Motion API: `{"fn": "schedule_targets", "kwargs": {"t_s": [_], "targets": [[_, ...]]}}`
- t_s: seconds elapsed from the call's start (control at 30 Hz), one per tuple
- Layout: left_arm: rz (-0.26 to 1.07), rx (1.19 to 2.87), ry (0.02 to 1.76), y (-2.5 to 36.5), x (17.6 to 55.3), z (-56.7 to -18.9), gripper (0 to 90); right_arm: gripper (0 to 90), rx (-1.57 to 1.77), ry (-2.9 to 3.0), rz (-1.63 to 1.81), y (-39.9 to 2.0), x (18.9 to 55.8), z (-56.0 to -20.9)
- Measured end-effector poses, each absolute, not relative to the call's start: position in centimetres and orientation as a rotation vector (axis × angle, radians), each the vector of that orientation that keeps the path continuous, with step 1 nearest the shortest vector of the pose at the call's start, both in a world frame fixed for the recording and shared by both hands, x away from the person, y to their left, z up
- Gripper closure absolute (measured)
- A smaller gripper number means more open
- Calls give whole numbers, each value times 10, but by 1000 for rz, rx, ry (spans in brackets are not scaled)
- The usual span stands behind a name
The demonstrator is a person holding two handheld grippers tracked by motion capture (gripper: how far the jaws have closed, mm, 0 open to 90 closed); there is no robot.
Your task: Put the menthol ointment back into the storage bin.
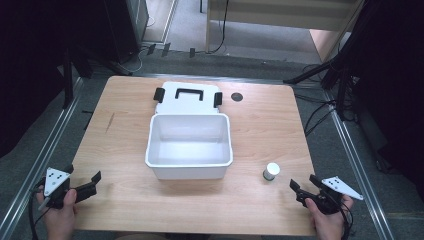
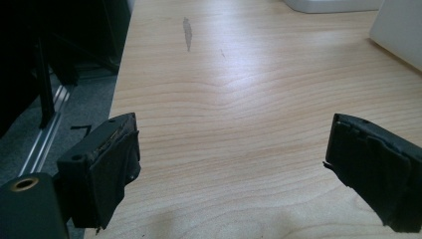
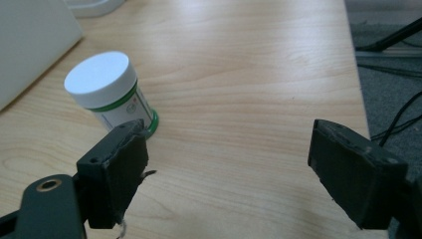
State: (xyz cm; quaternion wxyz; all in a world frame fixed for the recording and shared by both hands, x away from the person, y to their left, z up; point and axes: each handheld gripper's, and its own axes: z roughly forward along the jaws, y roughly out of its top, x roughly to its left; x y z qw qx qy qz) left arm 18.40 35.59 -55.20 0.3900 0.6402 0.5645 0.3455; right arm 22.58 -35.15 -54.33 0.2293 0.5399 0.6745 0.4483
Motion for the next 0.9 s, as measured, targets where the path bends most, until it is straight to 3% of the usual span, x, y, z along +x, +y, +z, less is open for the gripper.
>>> {"fn": "schedule_targets", "kwargs": {"t_s": [0.9], "targets": [[875,1629,1426,356,184,-552,78,190,1470,2407,704,-312,268,-502]]}}
